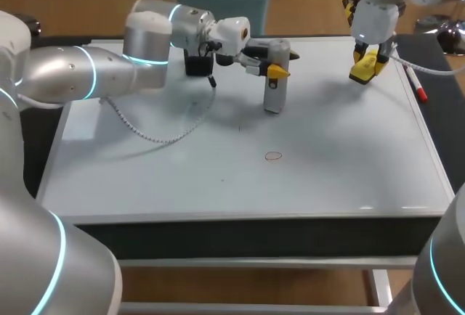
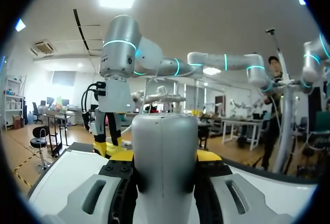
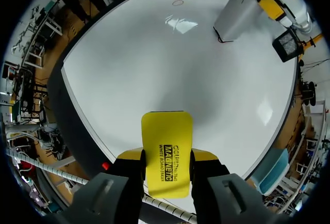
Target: Pick up the inspection probe, press it on each red-marked spot on the whiteboard one by one, put down the probe, pick up the eraser, and wipe off all the red marks.
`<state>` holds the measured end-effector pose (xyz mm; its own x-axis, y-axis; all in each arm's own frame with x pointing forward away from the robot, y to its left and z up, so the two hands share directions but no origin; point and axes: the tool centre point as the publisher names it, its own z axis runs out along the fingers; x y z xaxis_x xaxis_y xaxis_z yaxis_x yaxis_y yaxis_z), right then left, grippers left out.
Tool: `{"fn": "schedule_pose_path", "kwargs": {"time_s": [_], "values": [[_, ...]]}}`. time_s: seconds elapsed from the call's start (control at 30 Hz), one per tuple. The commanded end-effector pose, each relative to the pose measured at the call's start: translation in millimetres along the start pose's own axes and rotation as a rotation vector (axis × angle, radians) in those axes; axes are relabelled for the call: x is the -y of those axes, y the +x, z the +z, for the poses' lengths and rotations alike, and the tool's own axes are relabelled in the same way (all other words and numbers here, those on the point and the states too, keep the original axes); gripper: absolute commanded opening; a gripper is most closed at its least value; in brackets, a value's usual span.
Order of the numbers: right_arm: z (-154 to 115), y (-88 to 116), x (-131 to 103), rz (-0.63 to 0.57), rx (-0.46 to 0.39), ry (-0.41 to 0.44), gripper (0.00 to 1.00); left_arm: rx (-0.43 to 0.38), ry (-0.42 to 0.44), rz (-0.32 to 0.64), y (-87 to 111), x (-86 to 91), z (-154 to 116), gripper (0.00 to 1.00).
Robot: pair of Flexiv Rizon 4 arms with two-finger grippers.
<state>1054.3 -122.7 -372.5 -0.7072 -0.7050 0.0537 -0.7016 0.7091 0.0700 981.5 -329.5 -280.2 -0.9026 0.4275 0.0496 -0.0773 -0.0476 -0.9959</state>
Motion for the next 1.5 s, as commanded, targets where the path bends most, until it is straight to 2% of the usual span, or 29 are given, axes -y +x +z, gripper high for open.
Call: {"fn": "schedule_pose_path", "kwargs": {"time_s": [0.03,0.43,0.67,1.0,1.2,1.37,1.5], "values": [[-0.9,-0.5,1.1,-0.002,-0.004,0.001,0.0,-0.009,0.003,-0.001,-4.2,-2.3,-0.2,0.0],[-0.9,-0.5,1.1,-0.002,-0.004,0.001,0.0,-0.006,-0.003,0.015,-0.2,6.6,-1.9,0.0],[-0.9,-0.5,1.1,-0.002,-0.004,0.001,0.0,0.035,-0.001,0.037,16.0,21.8,-25.8,0.0],[-0.9,-0.5,1.1,-0.002,-0.004,0.001,0.0,0.179,0.006,0.064,48.3,40.1,-102.3,0.0],[-0.9,-0.5,1.1,-0.002,-0.004,0.001,0.0,0.328,-0.011,0.066,76.6,41.5,-166.9,0.0],[-0.9,-0.5,1.1,-0.002,-0.004,0.001,0.0,0.453,-0.059,0.068,101.0,43.1,-215.8,0.0],[-0.9,-0.5,1.1,-0.002,-0.004,0.001,0.0,0.534,-0.049,0.072,116.8,43.3,-243.4,0.0]]}}
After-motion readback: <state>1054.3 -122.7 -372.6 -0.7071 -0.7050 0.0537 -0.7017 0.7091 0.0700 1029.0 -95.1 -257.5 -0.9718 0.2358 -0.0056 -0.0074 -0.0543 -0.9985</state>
